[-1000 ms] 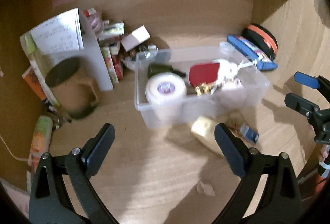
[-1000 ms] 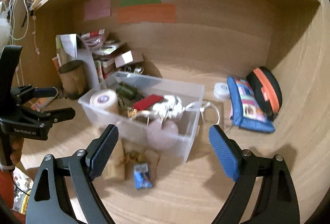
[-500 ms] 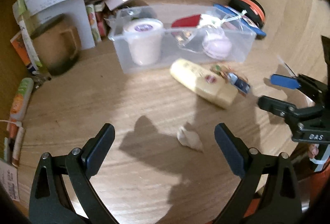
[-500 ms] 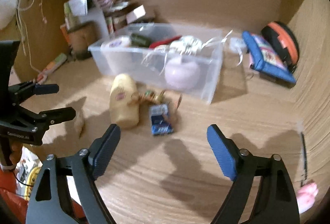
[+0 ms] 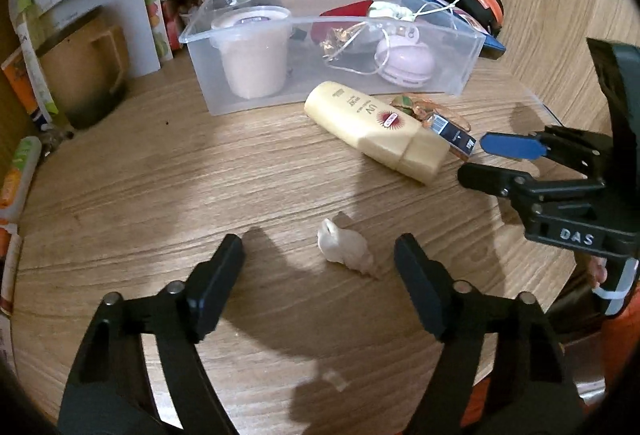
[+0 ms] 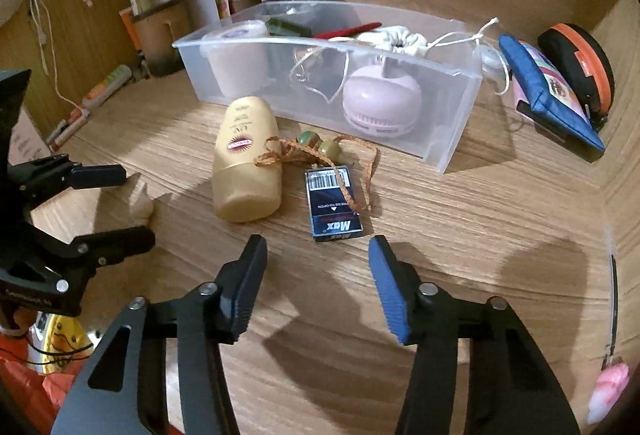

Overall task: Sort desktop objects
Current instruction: 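Withdraw both grippers from the bin toward the loose items on the desk, then grasp the white shell with left while right grasps the blue Max card box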

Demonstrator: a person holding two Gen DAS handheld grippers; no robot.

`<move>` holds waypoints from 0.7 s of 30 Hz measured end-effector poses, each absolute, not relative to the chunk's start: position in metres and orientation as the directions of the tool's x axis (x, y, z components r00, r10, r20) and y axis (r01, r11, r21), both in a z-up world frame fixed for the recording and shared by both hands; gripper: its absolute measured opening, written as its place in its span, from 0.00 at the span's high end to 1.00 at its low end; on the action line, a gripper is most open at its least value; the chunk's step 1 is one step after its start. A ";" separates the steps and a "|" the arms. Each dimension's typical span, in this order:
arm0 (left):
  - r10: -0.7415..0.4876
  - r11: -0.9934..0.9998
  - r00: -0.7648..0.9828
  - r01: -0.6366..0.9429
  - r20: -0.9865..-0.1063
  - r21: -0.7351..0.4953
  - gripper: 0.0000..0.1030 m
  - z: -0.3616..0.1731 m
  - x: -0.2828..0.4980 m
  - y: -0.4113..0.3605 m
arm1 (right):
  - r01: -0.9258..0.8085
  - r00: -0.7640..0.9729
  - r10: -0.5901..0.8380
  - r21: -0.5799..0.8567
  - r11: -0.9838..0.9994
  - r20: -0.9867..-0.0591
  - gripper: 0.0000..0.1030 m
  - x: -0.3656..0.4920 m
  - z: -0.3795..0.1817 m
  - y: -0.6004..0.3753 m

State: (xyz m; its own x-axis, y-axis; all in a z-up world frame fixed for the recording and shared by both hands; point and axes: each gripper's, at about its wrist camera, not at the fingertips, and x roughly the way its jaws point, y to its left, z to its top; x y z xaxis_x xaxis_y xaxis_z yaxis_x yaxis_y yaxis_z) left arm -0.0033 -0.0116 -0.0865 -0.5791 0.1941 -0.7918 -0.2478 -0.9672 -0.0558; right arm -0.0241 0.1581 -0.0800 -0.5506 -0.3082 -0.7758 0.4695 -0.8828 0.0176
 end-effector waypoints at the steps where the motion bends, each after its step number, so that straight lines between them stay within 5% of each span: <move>1: 0.194 -0.966 -0.581 -0.252 -0.790 -0.051 0.32 -0.087 -0.003 -0.011 | 0.466 -0.551 -0.298 0.008 -0.885 -0.779 0.54 -0.027 -0.080 0.157; 9: 0.170 -0.965 -0.611 -0.262 -0.774 -0.005 0.52 -0.087 0.000 -0.007 | 0.487 -0.544 -0.291 -0.014 -0.873 -0.787 0.56 -0.039 -0.080 0.149; 18: 0.171 -0.964 -0.625 -0.264 -0.762 0.000 0.82 -0.086 0.002 -0.007 | 0.502 -0.554 -0.304 -0.020 -0.865 -0.775 0.75 -0.035 -0.079 0.140; 21: 0.191 -0.964 -0.616 -0.266 -0.765 -0.027 0.82 -0.086 0.001 -0.012 | 0.502 -0.546 -0.314 -0.003 -0.865 -0.776 0.75 -0.032 -0.079 0.142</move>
